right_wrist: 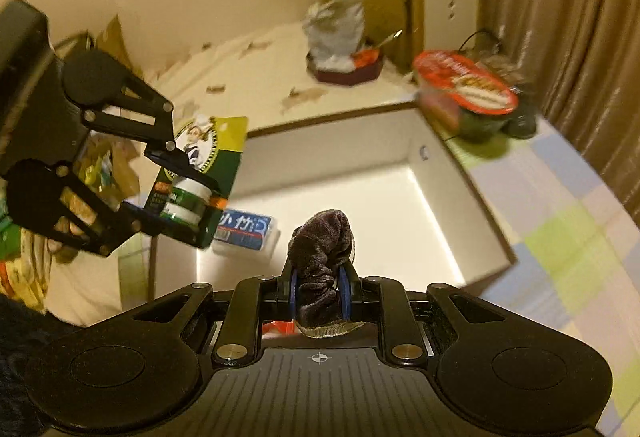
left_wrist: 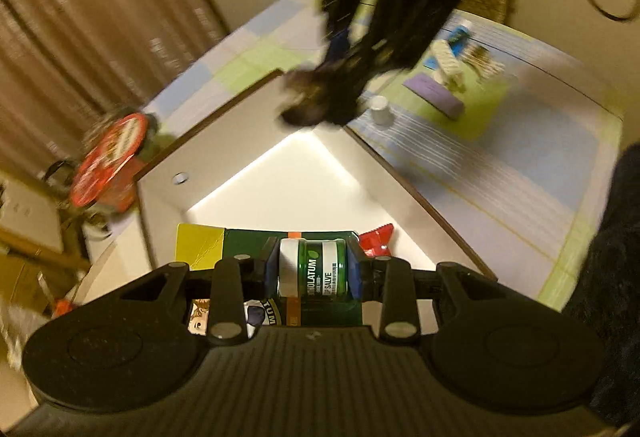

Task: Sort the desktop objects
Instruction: 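Lower the ointment pack and scrunchie into the box and open both tools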

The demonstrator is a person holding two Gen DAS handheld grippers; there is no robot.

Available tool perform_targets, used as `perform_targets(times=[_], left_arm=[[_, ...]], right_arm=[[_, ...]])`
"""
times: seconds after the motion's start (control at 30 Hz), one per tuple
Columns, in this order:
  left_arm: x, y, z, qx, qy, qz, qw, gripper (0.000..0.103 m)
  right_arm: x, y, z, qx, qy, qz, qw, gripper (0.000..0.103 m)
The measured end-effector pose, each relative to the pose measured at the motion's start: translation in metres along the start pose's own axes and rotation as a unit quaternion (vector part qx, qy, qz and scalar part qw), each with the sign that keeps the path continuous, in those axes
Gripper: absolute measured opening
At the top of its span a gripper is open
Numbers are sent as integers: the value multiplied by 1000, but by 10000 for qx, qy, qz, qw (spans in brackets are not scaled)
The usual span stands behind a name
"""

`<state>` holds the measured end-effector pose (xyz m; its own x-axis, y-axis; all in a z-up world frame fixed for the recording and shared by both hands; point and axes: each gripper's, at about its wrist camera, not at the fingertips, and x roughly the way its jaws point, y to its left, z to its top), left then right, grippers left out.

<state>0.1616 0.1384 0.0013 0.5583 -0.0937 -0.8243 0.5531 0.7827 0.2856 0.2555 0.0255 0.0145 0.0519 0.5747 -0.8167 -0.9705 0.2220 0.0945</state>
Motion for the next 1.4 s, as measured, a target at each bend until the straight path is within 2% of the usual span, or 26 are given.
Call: perform_targets(times=[0.23, 0.5, 0.77, 0.9, 1.23, 1.27, 1.3, 1.33, 1.37, 1.4], left_arm=[[35, 5, -14, 666, -57, -610, 9959, 29], [77, 17, -20, 925, -63, -1017, 9905, 29], [119, 26, -25, 1080, 145, -1231, 9864, 29], [130, 23, -29, 1211, 207, -1313, 9837, 29], [147, 25, -33, 1106, 280, -1429, 9831, 30], [148, 25, -33, 1088, 323, -1472, 9826, 30], [148, 25, -33, 1062, 330, -1475, 9828, 33], [148, 26, -33, 1010, 347, -1453, 9836, 43], [148, 27, -33, 950, 361, -1439, 9844, 49], [147, 28, -32, 881, 351, -1420, 9853, 54]], right_arm=[[42, -12, 2, -368, 470, 198, 9980, 19], [80, -30, 8, -558, 1054, 39, 9929, 19], [123, -39, 6, -867, 1781, 54, 9802, 19], [137, -41, 1, -953, 1966, 69, 9758, 19], [155, -44, -3, -1105, 2178, 41, 9697, 19], [155, -43, -4, -1155, 2193, 83, 9688, 22], [155, -42, -5, -1178, 2170, 29, 9690, 54], [154, -40, -6, -1260, 2120, -91, 9691, 72], [152, -38, -7, -1366, 2076, -78, 9686, 86], [151, -38, -7, -1374, 2073, -33, 9686, 86]])
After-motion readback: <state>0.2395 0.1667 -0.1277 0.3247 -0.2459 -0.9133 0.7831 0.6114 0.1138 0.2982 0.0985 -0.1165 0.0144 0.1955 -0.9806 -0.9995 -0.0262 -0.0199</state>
